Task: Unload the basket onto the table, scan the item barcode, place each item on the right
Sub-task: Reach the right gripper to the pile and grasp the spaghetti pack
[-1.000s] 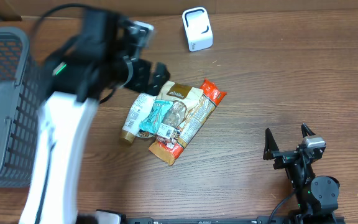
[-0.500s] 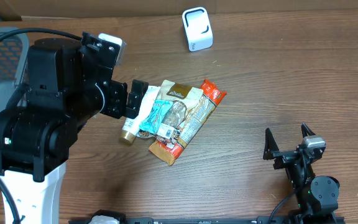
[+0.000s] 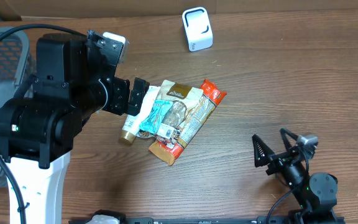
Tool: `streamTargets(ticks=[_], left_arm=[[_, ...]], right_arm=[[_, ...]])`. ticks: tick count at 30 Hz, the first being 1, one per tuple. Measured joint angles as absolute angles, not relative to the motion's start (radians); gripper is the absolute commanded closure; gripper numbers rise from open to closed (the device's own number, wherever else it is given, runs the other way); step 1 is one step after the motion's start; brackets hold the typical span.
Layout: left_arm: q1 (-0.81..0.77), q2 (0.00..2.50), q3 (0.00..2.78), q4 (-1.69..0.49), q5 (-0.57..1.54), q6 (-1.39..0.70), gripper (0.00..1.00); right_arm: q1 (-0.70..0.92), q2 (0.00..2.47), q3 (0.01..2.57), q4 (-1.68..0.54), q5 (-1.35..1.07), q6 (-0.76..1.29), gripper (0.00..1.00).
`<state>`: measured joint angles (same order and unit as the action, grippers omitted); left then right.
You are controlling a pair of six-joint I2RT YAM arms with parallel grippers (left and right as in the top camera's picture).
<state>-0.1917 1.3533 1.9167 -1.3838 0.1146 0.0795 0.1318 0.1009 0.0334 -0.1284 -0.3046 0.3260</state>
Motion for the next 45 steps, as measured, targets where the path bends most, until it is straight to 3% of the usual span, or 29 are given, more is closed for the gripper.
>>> streamTargets(ticks=[6, 14, 24, 28, 37, 45], left_arm=[[-0.192, 1.358, 1.917, -1.384, 0.114, 0.080, 0.00], [-0.192, 1.358, 1.917, -1.384, 0.114, 0.080, 0.00], [-0.192, 1.358, 1.916, -1.386, 0.110, 0.080, 0.00], [-0.192, 1.358, 1.916, -1.386, 0.110, 0.080, 0.00], [-0.192, 1.358, 1.916, -1.385, 0.110, 0.080, 0.00], [-0.192, 1.358, 1.916, -1.385, 0.110, 0.080, 0.00]], right_arm=[[0.132, 0.386, 0.194, -0.170, -0.511, 0.406, 0.00], [0.134, 0.959, 0.577, -0.397, -0.717, 0.435, 0.00], [0.184, 1.546, 0.656, 0.048, -0.984, 0.547, 0.00], [0.276, 1.628, 0.656, 0.050, -0.920, 0.603, 0.00], [0.509, 1.629, 0.658, -0.014, -0.479, 0.839, 0.00], [0.567, 1.626, 0.667, 0.022, -0.229, 0.958, 0.12]])
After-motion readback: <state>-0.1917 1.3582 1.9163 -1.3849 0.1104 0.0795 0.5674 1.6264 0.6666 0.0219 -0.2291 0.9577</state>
